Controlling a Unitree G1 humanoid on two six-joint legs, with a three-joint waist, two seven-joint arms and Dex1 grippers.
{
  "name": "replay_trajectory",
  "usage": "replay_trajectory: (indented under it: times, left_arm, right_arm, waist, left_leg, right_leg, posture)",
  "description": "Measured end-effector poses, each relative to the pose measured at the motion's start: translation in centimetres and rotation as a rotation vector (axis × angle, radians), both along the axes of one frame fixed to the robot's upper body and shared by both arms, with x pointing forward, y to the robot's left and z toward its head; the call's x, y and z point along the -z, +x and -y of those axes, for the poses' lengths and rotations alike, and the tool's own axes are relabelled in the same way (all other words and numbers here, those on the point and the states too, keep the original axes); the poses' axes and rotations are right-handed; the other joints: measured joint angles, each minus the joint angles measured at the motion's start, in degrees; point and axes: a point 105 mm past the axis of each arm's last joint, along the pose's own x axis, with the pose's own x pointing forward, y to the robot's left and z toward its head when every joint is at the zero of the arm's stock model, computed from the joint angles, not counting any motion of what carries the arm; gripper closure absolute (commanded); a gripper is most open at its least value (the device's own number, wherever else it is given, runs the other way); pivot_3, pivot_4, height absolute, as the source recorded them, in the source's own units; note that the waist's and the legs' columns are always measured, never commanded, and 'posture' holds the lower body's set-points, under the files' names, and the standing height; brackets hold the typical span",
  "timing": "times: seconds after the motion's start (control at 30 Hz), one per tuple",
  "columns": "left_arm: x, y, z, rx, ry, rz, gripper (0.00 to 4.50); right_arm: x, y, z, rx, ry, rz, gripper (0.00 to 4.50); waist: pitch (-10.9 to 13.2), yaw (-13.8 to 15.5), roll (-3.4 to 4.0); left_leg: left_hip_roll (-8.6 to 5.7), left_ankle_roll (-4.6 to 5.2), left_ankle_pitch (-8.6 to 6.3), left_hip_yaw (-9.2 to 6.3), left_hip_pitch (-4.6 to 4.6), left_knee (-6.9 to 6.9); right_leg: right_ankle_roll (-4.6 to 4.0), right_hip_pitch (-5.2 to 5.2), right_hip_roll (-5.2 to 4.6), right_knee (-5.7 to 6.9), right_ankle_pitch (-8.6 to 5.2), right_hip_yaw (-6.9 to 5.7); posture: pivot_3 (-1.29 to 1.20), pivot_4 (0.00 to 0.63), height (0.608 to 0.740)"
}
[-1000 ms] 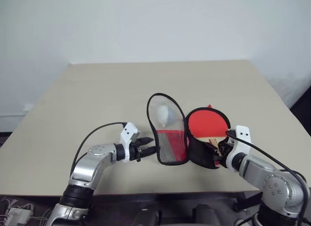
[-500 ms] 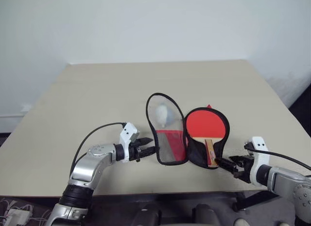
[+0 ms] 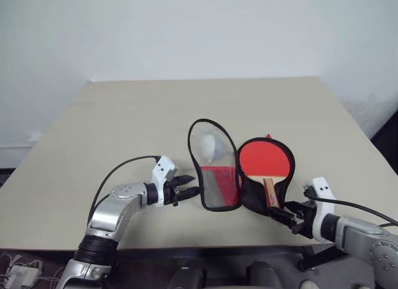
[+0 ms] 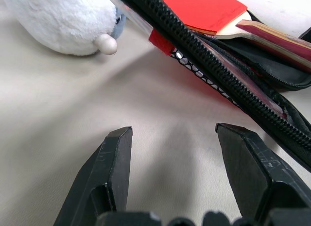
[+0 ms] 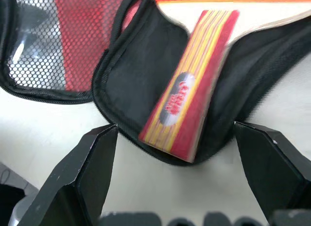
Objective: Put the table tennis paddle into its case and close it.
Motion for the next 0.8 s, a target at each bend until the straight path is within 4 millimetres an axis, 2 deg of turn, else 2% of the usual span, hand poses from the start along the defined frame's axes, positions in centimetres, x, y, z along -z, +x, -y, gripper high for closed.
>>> replay_trajectory:
  times: [0.1,0.27,0.47,0.63,0.8]
  left_arm:
    - [0.0,0.1,0.0,-0.002,0.0,-0.002,1.62]
    - [0.0,0.2,0.0,-0.003,-0.001,-0.004,1.62]
    - [0.1,0.3,-0.1,-0.004,0.0,-0.006,1.62]
    - [0.0,0.3,-0.1,-0.003,0.0,-0.005,1.62]
    - [0.0,0.3,-0.2,-0.004,0.003,-0.004,1.62]
  right_arm:
    - [-0.1,-0.7,0.2,-0.035,0.014,-0.017,0.41]
    - [-0.1,-1.5,-1.0,-0.107,0.099,-0.016,0.41]
    - [1.7,-1.0,-1.0,-0.141,0.153,0.002,0.41]
    - [2.1,0.1,-1.7,-0.185,0.189,0.041,0.41]
    - [2.2,0.3,-1.5,-0.225,0.201,0.049,0.41]
  waist:
    - [0.01,0.01,-0.03]
    - [0.01,-0.02,-0.06]
    - [0.0,-0.04,-0.26]
    - [-0.04,-0.17,-0.35]
    - [-0.04,-0.03,-0.35]
  left_leg:
    - [0.0,0.0,0.0,-0.01,0.0,0.0]
    - [0.01,0.0,0.0,0.01,0.0,0.01]
    - [0.03,0.01,-0.01,0.0,0.08,0.03]
    - [0.76,-0.16,-0.11,0.1,0.12,0.06]
    - [0.76,-0.16,-0.11,0.12,0.1,0.07]
  right_leg:
    - [0.0,0.0,0.0,-0.01,0.0,-0.01]
    - [0.01,0.01,0.0,-0.01,0.0,-0.01]
    - [0.01,0.11,0.01,-0.05,0.01,-0.05]
    - [-0.03,0.19,0.64,-0.47,0.2,-0.15]
    - [-0.08,0.24,0.64,-0.57,0.29,-0.13]
  posture:
    - [0.0,0.0,0.74]
    - [0.0,0.0,0.74]
    - [0.0,0.0,0.74]
    - [0.0,0.0,0.74]
    - [0.0,0.0,0.74]
